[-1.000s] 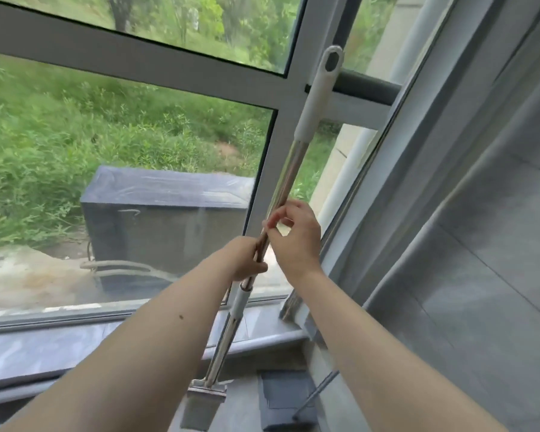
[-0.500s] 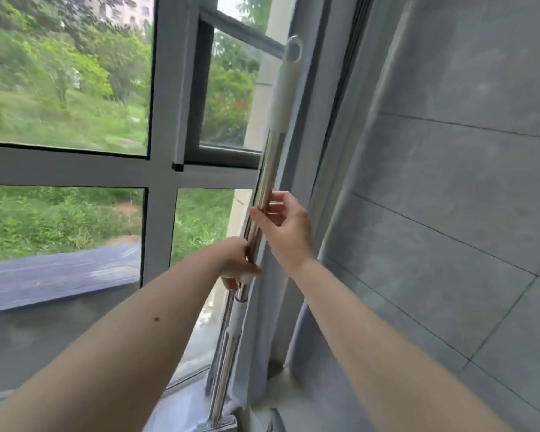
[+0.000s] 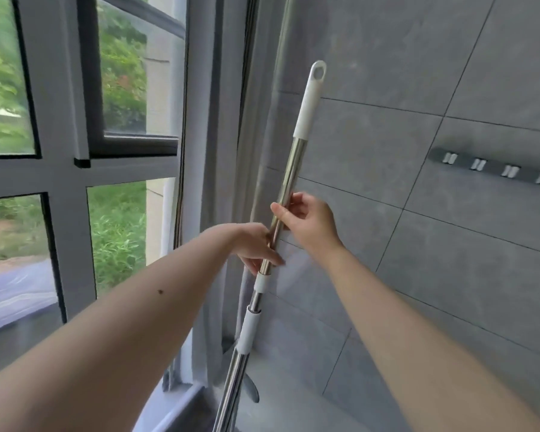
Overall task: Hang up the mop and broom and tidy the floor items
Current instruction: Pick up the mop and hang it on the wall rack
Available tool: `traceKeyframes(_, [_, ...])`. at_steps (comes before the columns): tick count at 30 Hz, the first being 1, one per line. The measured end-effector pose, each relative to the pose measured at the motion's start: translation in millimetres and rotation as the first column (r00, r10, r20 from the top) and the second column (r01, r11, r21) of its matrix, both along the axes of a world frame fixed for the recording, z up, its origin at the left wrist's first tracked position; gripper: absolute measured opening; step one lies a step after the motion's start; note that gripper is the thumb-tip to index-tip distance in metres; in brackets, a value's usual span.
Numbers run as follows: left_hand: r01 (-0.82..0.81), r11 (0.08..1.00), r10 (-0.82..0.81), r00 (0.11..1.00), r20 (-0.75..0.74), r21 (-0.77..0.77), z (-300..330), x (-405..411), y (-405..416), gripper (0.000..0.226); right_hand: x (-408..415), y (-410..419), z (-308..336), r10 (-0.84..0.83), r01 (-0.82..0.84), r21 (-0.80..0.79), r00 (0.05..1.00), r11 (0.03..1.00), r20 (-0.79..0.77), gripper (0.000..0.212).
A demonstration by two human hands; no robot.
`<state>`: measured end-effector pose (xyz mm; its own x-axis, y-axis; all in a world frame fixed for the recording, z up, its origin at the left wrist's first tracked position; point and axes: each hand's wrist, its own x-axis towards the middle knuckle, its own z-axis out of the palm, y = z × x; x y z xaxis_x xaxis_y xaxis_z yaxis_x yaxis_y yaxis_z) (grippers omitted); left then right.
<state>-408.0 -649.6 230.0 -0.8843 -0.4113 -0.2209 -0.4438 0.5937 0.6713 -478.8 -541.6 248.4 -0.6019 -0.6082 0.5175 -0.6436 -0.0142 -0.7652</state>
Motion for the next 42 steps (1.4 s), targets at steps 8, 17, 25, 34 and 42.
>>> traceKeyframes(8, [0.245,0.966,-0.235,0.966,-0.107,0.087,1.9,-23.6,72.3,0.030,8.7,77.9,19.9,-0.262,0.271,-0.077,0.959,0.959,0.111,0.016])
traceKeyframes(17, [0.339,0.938,-0.317,0.923,-0.216,0.073,12.7,-70.3,141.4,0.027,-23.3,138.8,37.9,-0.460,0.469,-0.075,0.881,0.880,0.114,0.011])
traceKeyframes(25, [0.398,0.917,-0.398,0.898,-0.187,-0.038,37.1,-148.5,181.4,0.033,-103.9,182.0,62.2,-0.533,0.537,-0.038,0.843,0.843,0.075,0.022])
traceKeyframes(34, [0.405,0.893,-0.428,0.900,-0.087,-0.198,67.8,-245.0,195.5,0.036,-209.8,198.1,95.4,-0.516,0.516,-0.030,0.857,0.856,0.016,0.024])
traceKeyframes(42, [0.432,0.869,-0.476,0.863,-0.168,-0.242,91.1,-320.5,185.5,0.045,-288.4,183.9,126.2,-0.567,0.561,-0.094,0.821,0.822,-0.061,0.021])
